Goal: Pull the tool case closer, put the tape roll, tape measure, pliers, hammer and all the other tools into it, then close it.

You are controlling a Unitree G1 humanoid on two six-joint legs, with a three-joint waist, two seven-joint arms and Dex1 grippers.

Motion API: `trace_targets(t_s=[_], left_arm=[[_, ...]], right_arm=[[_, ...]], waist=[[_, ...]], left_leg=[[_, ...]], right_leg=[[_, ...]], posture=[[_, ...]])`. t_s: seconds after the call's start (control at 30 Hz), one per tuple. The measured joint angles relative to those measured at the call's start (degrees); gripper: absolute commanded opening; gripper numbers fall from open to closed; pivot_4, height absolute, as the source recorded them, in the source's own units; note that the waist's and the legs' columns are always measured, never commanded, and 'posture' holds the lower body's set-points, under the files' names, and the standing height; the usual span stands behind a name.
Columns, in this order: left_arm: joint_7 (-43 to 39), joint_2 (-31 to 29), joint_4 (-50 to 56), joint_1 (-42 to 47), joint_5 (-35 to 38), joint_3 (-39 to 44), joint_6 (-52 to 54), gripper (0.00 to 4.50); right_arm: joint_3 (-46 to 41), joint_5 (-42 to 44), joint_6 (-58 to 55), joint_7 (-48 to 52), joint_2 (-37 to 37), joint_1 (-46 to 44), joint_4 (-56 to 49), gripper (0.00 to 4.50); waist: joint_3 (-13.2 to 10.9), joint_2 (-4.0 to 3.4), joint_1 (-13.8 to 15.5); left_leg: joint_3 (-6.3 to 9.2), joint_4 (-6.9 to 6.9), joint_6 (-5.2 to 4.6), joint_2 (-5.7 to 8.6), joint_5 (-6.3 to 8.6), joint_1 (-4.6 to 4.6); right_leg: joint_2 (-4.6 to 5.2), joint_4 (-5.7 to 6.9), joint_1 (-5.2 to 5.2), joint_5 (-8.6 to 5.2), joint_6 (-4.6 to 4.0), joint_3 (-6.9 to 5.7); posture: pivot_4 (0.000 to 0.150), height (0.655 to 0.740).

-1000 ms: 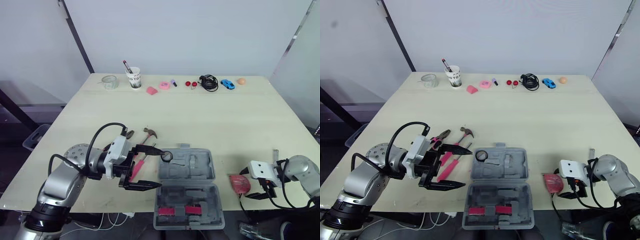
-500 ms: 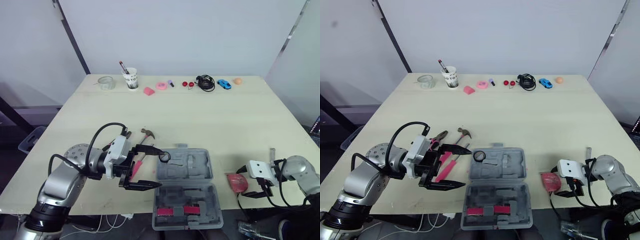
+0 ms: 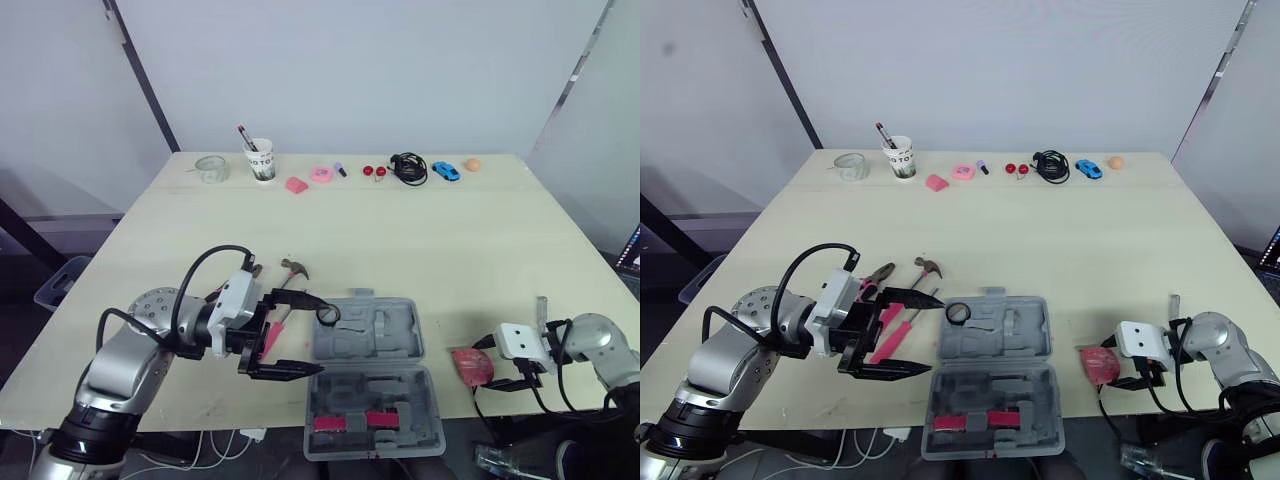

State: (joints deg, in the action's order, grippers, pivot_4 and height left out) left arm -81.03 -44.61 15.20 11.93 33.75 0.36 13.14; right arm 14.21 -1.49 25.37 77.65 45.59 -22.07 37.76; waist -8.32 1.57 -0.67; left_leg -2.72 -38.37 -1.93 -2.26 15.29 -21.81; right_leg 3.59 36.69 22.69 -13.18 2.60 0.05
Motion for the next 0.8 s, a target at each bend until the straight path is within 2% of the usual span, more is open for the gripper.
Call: trace_targets(t_s=[0.23,0.47,0.57,0.8], left_arm=[[0.07,-0.01,-0.34,-0.09,-0.42,0.01,-0.58,4.50],[0.23,-0.02,-2.31,-0.14,-0.92,0.16,-1.62,4.50],[0.24,-0.02,-2.36,-0.14,-0.97,0.17,-1.77,4.50],[0.56,0.03,-2.47,-0.13,-0.99,0.24,-1.86,4.50]], right_arm=[[-2.86,1.88,-8.32,-2.23,0.68,4.89,-8.20,3.32],[-5.84,4.13,-26.05,-6.93,2.96,9.43,-26.16,3.32],[-6.15,4.19,-31.33,-7.92,4.20,9.87,-29.71,3.32],[-3.64,-0.54,-48.66,-12.00,6.09,8.71,-38.67,3.32]], waist=[[-0.05,-0.08,0.02],[-0.25,-0.39,0.13],[-0.25,-0.39,0.31],[-0.27,-0.38,0.30]], left_leg=[[0.04,0.01,0.00,-0.01,0.00,-0.01],[0.01,0.03,0.00,0.00,0.00,-0.06],[0.00,0.03,0.00,0.01,0.01,-0.08],[0.01,0.04,0.00,0.02,0.00,-0.20]], right_leg=[[0.01,0.01,0.03,0.00,0.00,0.04],[0.01,0.02,0.13,0.00,0.01,0.10],[0.03,0.00,0.13,-0.01,0.02,0.08],[0.03,0.00,0.31,-0.01,0.02,0.08]], posture=[[0.150,0.7400],[0.150,0.7400],[0.150,0.7400],[0.150,0.7400]])
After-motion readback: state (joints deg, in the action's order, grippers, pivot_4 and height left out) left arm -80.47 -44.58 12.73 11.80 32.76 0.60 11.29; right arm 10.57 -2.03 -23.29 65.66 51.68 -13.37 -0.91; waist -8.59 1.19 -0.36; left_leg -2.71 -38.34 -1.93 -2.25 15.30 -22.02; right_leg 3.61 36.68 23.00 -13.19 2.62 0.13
